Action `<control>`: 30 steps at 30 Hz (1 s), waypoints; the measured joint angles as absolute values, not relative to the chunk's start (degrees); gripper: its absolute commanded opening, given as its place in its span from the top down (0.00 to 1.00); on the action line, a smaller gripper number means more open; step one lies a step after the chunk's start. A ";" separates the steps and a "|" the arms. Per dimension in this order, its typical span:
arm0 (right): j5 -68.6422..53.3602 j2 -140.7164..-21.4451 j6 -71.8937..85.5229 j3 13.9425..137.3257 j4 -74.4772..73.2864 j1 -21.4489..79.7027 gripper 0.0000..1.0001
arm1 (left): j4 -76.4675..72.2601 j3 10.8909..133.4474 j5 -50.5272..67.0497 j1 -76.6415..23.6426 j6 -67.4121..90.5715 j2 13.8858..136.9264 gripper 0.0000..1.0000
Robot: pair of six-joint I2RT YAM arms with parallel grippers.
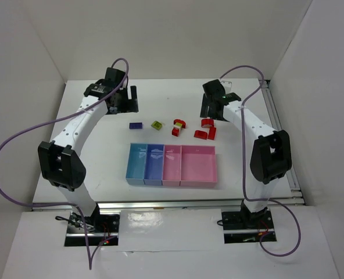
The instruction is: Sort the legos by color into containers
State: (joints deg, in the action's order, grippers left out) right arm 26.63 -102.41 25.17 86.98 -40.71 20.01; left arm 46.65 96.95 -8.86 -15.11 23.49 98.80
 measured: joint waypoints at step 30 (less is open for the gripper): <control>17.32 -95.37 24.62 80.97 -35.55 19.22 0.00 | 54.43 103.66 -0.36 -12.10 55.37 118.56 0.03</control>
